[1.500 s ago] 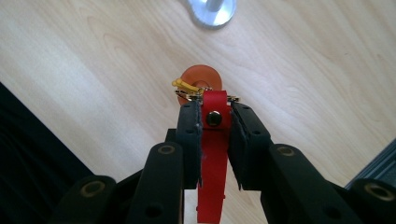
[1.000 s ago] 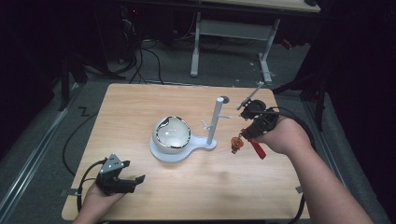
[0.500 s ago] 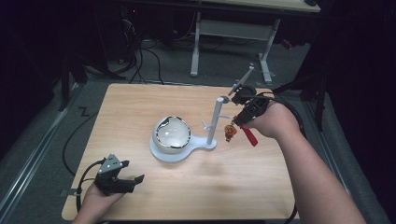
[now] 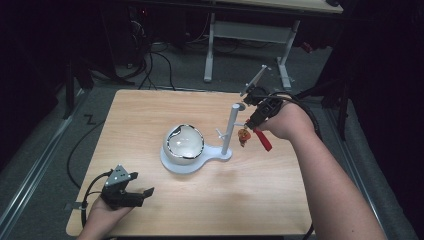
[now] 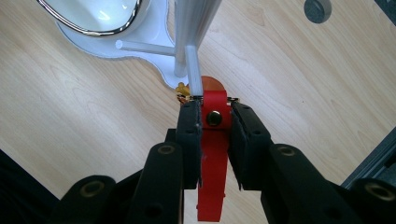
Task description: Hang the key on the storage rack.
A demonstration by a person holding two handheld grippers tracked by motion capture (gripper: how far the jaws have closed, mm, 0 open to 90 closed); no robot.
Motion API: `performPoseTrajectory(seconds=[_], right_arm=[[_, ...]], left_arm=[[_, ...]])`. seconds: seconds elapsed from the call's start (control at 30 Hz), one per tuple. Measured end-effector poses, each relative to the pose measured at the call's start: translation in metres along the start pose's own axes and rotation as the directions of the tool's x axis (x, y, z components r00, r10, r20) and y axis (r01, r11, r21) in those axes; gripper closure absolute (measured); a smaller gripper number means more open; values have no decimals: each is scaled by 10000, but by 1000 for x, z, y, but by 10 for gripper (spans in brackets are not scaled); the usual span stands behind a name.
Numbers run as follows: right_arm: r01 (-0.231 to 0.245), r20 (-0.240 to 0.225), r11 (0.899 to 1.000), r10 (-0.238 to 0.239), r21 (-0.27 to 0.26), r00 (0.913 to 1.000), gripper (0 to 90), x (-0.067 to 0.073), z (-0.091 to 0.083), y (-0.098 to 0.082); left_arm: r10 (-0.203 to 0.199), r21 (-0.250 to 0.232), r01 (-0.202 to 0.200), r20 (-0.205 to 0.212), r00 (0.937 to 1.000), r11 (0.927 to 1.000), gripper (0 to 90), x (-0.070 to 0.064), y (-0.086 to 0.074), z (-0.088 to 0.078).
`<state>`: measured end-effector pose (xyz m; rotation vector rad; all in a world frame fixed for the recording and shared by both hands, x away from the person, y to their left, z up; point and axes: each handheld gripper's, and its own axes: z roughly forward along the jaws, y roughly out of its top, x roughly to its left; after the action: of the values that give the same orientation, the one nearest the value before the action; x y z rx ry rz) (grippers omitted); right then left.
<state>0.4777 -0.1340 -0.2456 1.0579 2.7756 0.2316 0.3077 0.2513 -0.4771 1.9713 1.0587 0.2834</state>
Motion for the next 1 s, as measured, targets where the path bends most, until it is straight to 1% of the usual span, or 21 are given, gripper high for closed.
performPoseTrajectory(seconds=[0.1, 0.17, 0.2, 0.33, 0.4, 0.43, 0.47, 0.5, 0.53, 0.57, 0.6, 0.63, 0.77, 0.83, 0.87, 0.9, 0.97, 1.0], right_arm=[[125, 149, 9999, -125, -13, 9998, 728, 1, 1, 2], [85, 281, 9998, -79, -199, 9996, 687, 0, -2, 3], [-31, 260, 9996, 38, -273, 9997, 684, 0, -3, 3], [-91, 330, 9995, 101, -295, 9994, 676, 0, -6, 0], [-176, 434, 9986, 198, -494, 9989, 648, -2, -6, -5], [-360, 478, 9979, 386, -532, 9981, 644, -3, -6, -7], [-360, 478, 9979, 386, -532, 9981, 644, -3, -6, -7], [-547, 529, 9960, 585, -701, 9969, 632, -6, -5, -13], [-665, 544, 9947, 708, -787, 9960, 624, -7, -4, -16], [-888, 547, 9922, 938, -878, 9941, 617, -8, -4, -20], [-888, 547, 9922, 938, -878, 9941, 617, -8, -4, -20], [-975, 587, 9895, 1042, -1070, 9928, 607, -12, -1, -28], [-1376, 785, 9806, 1495, -1397, 9856, 576, -15, 6, -46], [-1517, 820, 9752, 1664, -1612, 9826, 563, -16, 13, -57], [-1517, 820, 9752, 1664, -1612, 9826, 563, -16, 13, -57], [-1855, 721, 9673, 2002, -1728, 9771, 551, -18, 23, -70], [-1949, 715, 9623, 2115, -1895, 9748, 539, -17, 31, -79], [-1949, 715, 9623, 2115, -1895, 9748, 539, -17, 31, -79]], left_arm=[[-11, 5, 11, 5, 10000, 10000, 155, 0, 0, 0], [-18, 1, 18, 4, 10000, 10000, 156, 0, 0, 0], [-18, 1, 18, 4, 10000, 10000, 156, 0, 0, 0], [-17, -11, 17, 1, 10000, 10000, 155, 0, 0, 0], [2, -7, -2, 9, 10000, 10000, 156, 0, 0, 1], [12, 0, -12, 8, 10000, 10000, 155, 0, 0, 1], [12, 0, -12, 8, 10000, 10000, 155, 0, 0, 1], [28, 19, -28, 9, 10000, 10000, 156, 0, 0, 1], [28, 19, -28, 9, 10000, 10000, 156, 0, 0, 1], [27, 29, -27, 10, 10000, 10000, 155, -1, 0, 2], [27, 29, -27, 10, 10000, 10000, 155, -1, 0, 2], [22, 40, -22, 4, 10000, 10000, 156, -1, 0, 2], [16, 46, -15, -41, 10000, 10000, 156, -1, 0, 2], [42, 51, -41, -60, 10000, 10000, 155, -1, 0, 2], [42, 51, -41, -60, 10000, 10000, 156, -1, 0, 2], [77, 111, -76, -90, 9999, 9999, 155, -1, -1, 2], [38, 145, -37, -83, 10000, 9999, 155, -2, -2, 2], [38, 145, -37, -83, 10000, 9999, 155, -2, -2, 2]])
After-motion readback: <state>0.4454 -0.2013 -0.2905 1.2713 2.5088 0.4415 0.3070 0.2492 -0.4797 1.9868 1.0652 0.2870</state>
